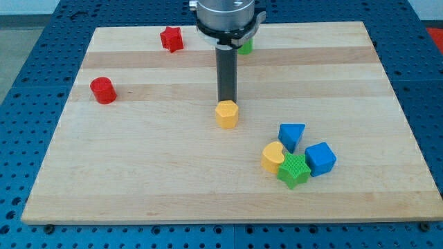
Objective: Move the yellow hexagon to the yellow heart
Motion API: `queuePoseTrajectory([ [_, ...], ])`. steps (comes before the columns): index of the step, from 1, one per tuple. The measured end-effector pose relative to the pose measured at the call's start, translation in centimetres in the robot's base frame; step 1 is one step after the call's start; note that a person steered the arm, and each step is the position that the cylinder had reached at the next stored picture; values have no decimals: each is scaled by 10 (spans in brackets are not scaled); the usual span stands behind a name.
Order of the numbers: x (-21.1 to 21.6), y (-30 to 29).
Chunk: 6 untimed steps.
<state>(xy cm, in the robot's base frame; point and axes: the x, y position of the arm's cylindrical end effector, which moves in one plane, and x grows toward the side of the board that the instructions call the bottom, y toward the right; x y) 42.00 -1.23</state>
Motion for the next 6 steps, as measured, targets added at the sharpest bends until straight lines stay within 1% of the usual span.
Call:
queuePoseTrajectory([
  [1, 23, -4],
  [2, 54, 4],
  [3, 59, -36],
  [4, 75, -66],
  [5, 90, -13],
  [6, 90, 41],
])
